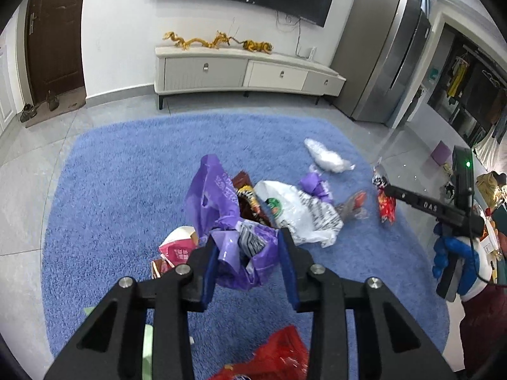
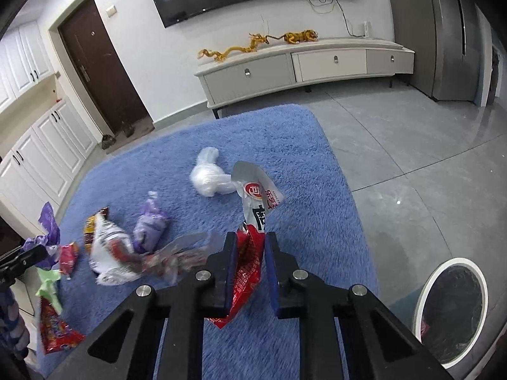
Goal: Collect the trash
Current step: 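Grasp the purple bag with the left tool while the right tool grasps the red wrapper, then carry purple bag and red wrapper over the bin and open both tools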
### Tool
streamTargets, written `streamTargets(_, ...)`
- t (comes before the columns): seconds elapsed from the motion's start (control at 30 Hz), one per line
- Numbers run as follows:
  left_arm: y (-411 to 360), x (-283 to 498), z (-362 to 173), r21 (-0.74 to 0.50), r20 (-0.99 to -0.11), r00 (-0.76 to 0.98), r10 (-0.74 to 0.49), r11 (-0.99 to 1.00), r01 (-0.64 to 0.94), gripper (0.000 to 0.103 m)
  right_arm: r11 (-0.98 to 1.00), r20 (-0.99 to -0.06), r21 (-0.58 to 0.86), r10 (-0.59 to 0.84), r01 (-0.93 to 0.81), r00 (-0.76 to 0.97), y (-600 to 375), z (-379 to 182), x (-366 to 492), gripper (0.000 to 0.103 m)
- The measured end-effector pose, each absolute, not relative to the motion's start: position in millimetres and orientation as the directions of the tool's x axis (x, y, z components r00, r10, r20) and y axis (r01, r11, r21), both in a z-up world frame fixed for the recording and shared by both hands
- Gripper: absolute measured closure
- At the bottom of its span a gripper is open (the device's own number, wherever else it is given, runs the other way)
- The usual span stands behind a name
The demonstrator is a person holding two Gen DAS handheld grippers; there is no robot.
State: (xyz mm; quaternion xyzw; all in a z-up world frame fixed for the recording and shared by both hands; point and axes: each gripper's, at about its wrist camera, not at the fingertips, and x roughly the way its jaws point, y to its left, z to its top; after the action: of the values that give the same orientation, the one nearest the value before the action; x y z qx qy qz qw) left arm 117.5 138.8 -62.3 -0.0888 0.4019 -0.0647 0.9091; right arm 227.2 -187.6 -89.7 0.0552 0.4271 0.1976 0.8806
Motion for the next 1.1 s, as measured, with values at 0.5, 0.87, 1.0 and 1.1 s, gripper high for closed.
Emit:
streamTargets(0.5,109,69,-11,-0.232,-0.628,0.743,-0.23,0.967,0.104,0.07,0.893,-0.611,0.261,0.448,-0.368,0.653,-193,-14,151,0.087)
streamTargets(0.87,34,76,4,-0.269,-0.605,0.717,-0.347,0.936,0.226,0.07,0.916,-0.535,0.235,0.402,-0.326,0.744,-244,25,115,0.087)
streamTargets(1.0,-10,90,9,-0.289,-0.604,0.686,-0.407,0.913,0.287,0.07,0.933,-0.525,0.241,0.357,-0.267,0.772,-286,26,108,0.087)
streamTargets(1.1,-55,102,11,-0.286,-0.612,0.652,-0.448,0.894,0.345,0.07,0.945,-0.523,0.245,0.317,-0.217,0.791,-319,25,104,0.087)
